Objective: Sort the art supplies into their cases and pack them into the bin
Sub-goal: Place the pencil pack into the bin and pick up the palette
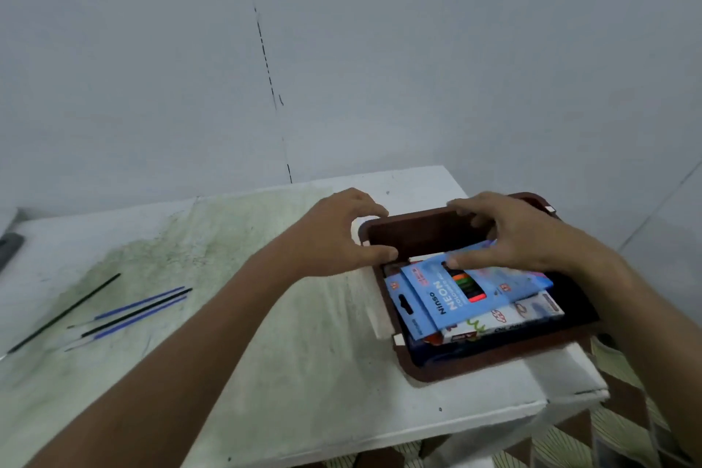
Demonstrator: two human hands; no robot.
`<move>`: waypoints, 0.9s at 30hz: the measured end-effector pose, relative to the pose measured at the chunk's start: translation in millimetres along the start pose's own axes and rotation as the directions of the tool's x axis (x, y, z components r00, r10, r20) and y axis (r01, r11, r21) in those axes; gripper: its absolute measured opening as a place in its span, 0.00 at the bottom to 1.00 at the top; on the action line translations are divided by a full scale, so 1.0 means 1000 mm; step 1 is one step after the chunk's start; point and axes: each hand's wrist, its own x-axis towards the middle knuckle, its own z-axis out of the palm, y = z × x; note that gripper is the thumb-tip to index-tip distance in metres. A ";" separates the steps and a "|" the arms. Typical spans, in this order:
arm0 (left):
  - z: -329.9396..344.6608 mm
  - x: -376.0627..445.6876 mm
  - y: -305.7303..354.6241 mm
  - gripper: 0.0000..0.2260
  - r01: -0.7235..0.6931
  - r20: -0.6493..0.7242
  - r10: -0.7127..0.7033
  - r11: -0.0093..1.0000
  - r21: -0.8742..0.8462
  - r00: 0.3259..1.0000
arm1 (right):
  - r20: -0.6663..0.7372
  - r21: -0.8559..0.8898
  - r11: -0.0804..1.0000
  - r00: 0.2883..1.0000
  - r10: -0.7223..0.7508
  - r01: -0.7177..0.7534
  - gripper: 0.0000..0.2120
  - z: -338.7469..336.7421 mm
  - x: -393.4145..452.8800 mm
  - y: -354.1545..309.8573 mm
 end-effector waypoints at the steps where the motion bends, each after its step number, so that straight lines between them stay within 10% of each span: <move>1: -0.010 -0.007 -0.013 0.24 0.018 -0.026 -0.018 1.000 -0.016 0.999 | -0.028 0.024 0.998 0.998 -0.053 0.053 0.37 0.002 0.009 -0.020; 12: -0.179 -0.164 -0.242 0.18 0.396 -0.280 -0.385 0.918 -0.017 0.880 | 0.033 0.194 0.891 0.905 -0.425 0.411 0.15 0.129 0.167 -0.316; 20: -0.260 -0.315 -0.429 0.21 0.757 -0.357 -0.729 0.648 -0.086 0.584 | 0.118 0.397 0.838 0.884 -0.452 0.375 0.14 0.315 0.261 -0.490; 27: -0.273 -0.347 -0.517 0.27 0.789 -0.339 -0.781 0.595 -0.152 0.524 | 0.145 0.463 0.860 0.939 -0.313 0.215 0.27 0.415 0.321 -0.556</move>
